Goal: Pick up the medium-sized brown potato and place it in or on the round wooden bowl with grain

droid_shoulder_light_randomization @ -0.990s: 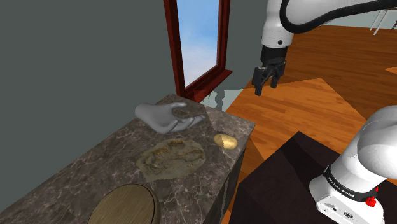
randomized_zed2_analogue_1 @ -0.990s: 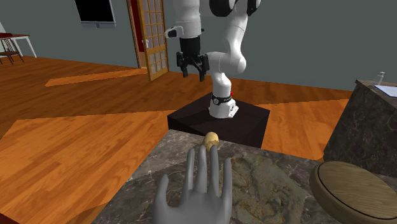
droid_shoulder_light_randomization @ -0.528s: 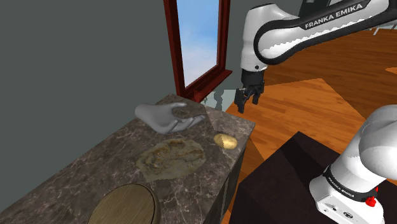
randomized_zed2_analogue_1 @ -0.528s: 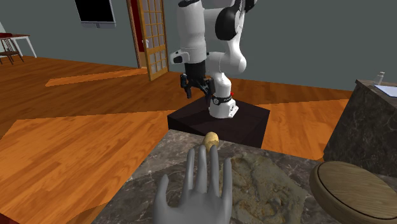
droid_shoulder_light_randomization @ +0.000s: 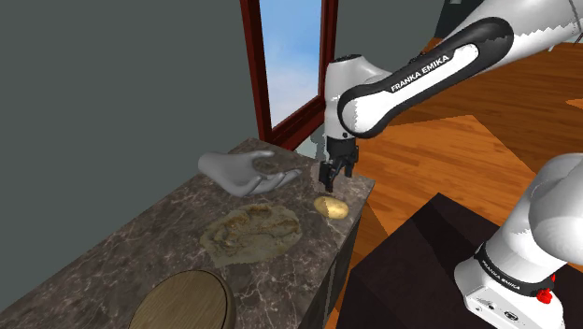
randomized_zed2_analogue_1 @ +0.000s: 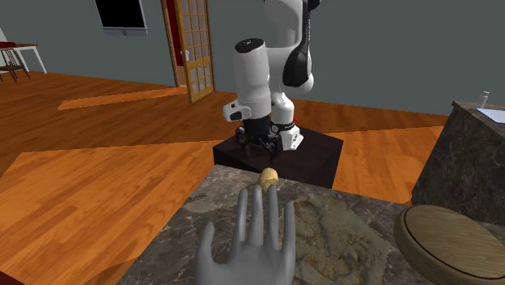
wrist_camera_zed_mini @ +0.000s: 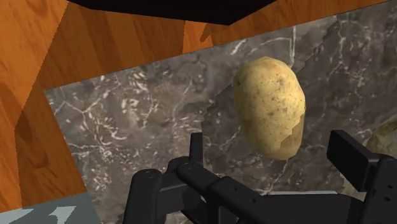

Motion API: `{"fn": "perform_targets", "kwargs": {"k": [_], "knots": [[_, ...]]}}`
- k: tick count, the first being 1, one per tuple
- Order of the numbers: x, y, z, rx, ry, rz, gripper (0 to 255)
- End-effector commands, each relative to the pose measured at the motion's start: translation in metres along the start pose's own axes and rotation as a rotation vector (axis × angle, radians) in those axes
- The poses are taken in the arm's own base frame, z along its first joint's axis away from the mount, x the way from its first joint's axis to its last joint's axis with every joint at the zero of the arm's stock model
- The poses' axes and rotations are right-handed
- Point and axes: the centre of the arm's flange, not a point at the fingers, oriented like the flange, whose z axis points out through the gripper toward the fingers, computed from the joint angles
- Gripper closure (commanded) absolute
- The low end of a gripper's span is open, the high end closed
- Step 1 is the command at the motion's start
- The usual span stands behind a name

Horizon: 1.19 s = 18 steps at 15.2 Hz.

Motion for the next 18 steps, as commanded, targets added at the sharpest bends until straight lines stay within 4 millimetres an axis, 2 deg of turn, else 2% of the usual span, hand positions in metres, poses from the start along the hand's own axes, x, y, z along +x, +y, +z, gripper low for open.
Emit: {"fn": "perform_targets", "kwargs": {"k": [1, 3, 11, 18], "knots": [[0.009, -0.012, 0.022, 0.001, -0.003, -0.021, 0], [0.02, -0.025, 0.043, 0.001, -0.007, -0.042, 0], [0.02, -0.026, 0.084, 0.001, -0.008, -0.044, 0], [0.02, -0.026, 0.084, 0.001, -0.008, -0.044, 0]]}}
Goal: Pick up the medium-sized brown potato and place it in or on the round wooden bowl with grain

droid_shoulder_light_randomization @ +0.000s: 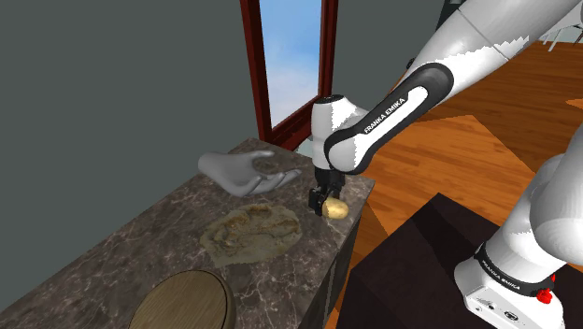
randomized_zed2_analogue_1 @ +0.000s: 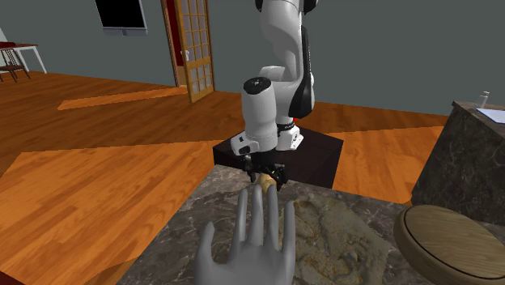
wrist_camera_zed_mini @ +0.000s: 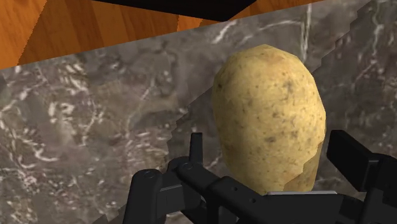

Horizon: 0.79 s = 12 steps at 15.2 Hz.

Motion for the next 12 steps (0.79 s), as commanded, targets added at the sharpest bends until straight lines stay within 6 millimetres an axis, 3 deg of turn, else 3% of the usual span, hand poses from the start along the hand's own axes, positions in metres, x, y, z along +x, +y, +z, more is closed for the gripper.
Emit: {"fn": "perform_targets", "kwargs": {"k": [1, 2, 12], "knots": [[0.0, 0.0, 0.0, 0.0, 0.0, 0.0, 0], [0.0, 0.0, 0.0, 0.0, 0.0, 0.0, 255], [-0.0006, -0.0003, -0.0052, 0.0, 0.0, 0.0, 255]]}}
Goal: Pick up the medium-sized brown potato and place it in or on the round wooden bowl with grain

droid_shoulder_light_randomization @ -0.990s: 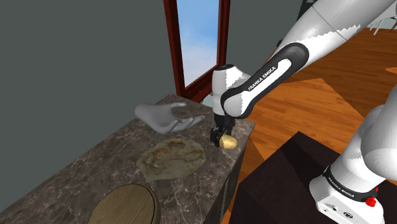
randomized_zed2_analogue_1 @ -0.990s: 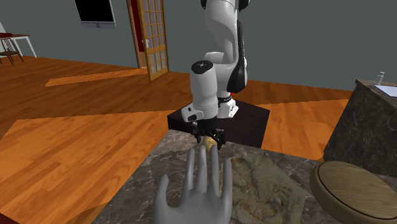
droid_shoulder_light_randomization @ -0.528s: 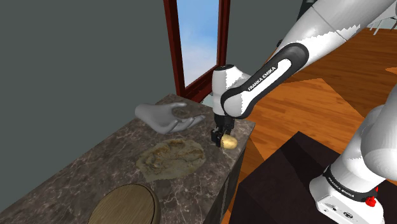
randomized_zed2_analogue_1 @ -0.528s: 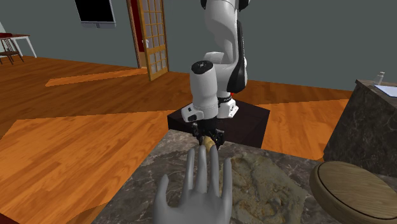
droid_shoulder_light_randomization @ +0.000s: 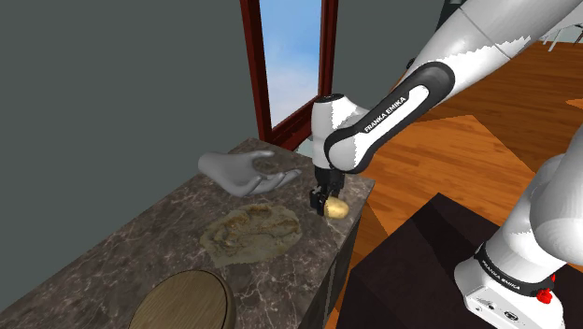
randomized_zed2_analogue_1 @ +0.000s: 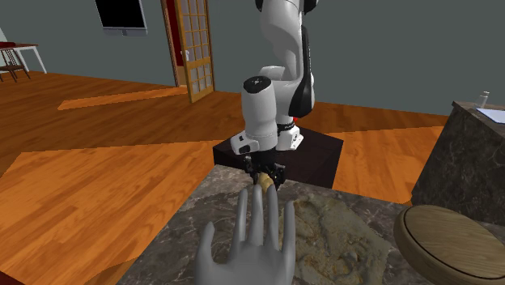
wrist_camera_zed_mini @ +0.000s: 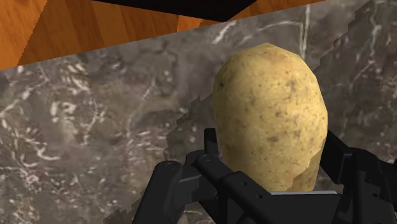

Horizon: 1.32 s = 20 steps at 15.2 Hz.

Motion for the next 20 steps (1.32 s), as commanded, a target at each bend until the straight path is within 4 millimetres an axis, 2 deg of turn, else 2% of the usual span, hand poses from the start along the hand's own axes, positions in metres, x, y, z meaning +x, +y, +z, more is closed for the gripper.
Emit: {"fn": "perform_targets", "kwargs": {"k": [1, 20], "knots": [[-0.001, -0.001, -0.008, 0.0, 0.0, 0.0, 255], [-0.011, -0.006, -0.108, 0.0, 0.0, 0.0, 255]]}}
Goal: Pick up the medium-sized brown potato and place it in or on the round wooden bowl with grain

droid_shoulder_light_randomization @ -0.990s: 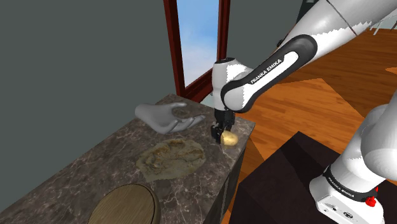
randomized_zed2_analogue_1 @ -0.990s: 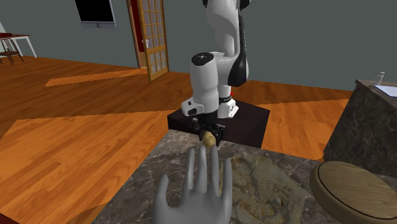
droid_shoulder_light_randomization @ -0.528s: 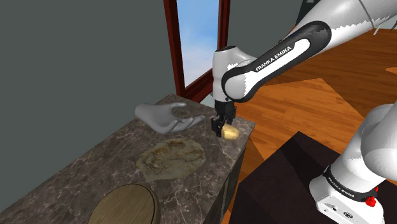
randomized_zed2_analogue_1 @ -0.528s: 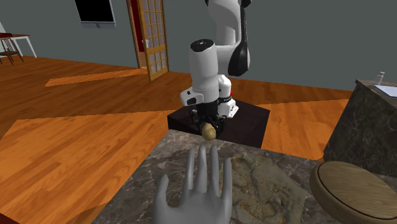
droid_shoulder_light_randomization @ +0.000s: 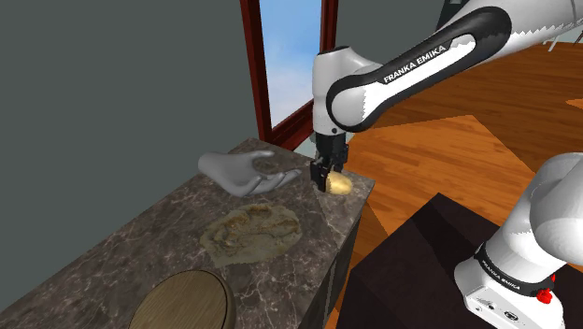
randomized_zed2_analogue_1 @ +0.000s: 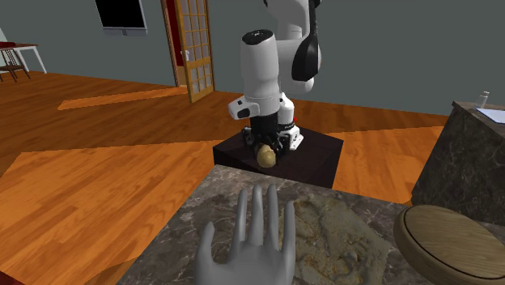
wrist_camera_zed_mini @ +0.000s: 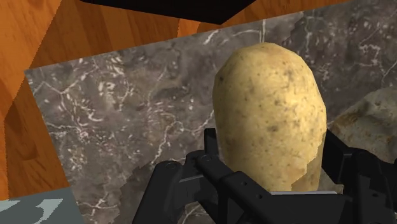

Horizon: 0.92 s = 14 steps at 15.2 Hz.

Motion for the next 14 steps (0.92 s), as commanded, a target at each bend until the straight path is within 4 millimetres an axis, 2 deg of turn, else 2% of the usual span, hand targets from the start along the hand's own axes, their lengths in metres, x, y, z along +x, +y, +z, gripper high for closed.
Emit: {"fn": "perform_targets", "kwargs": {"k": [1, 12, 14], "knots": [[-0.002, -0.001, -0.011, 0.0, 0.0, 0.0, 255], [-0.008, -0.004, -0.066, 0.0, 0.0, 0.0, 255], [-0.006, -0.03, -0.065, 0.0, 0.0, 0.0, 255]]}}
